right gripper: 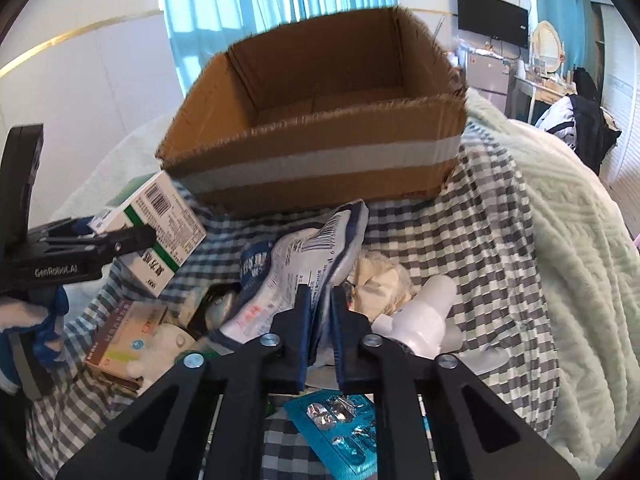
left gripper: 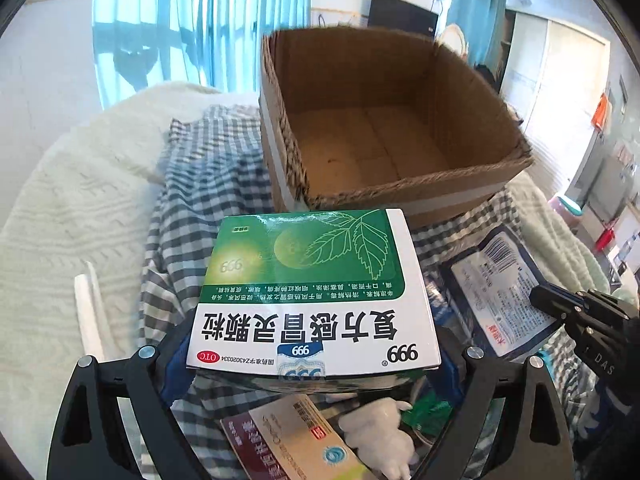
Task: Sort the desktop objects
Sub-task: 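Grasp the green medicine box with the left gripper while the right gripper grasps the blue-white packet, then carry the medicine box and packet over the cardboard box and release both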
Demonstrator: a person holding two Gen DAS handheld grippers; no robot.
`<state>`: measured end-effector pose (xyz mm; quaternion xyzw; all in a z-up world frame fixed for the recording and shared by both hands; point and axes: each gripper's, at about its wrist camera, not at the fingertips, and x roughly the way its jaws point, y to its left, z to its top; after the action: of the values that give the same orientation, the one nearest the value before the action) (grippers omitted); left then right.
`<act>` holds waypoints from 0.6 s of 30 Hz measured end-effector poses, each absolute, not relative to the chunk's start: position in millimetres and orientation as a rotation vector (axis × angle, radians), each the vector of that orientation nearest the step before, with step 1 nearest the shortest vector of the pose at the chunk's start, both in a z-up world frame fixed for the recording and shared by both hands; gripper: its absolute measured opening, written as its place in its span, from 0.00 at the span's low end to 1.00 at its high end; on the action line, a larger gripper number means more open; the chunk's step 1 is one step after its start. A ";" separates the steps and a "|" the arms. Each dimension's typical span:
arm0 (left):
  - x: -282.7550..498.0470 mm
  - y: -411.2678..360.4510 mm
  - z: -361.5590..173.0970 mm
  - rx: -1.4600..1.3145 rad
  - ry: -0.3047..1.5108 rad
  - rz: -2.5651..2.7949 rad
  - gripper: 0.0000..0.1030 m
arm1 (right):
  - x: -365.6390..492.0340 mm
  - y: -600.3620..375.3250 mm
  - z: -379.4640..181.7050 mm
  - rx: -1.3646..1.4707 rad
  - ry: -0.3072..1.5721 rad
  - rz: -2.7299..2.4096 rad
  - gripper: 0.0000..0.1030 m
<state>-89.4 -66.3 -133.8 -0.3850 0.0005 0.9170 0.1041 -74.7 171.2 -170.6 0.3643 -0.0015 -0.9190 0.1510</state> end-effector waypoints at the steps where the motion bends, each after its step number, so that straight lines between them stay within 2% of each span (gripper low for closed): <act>1: -85.9 -66.4 -128.9 -1.121 -0.001 2.709 0.91 | -71.9 172.3 -165.9 1.031 -0.007 -2.642 0.07; 5: -68.3 -66.6 -107.3 -1.022 -0.082 2.773 0.91 | -60.3 178.1 -149.3 0.971 -0.008 -2.665 0.06; 14: -31.6 -60.2 -55.0 -0.744 -0.104 2.889 0.91 | -28.5 189.3 -102.1 0.771 -0.065 -2.728 0.06; 16: -25.6 -56.0 -49.0 -0.697 -0.102 2.896 0.91 | -22.5 190.7 -91.1 0.732 -0.065 -2.736 0.00; 18: -21.6 -53.8 -43.3 -0.658 -0.107 2.894 0.91 | -17.6 191.1 -83.8 0.700 -0.057 -2.750 0.00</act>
<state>-21.6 -53.8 -43.3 -0.2208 -0.0358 0.9709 0.0856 -17.6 191.1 -83.8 0.2439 -0.0199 -0.9578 0.1509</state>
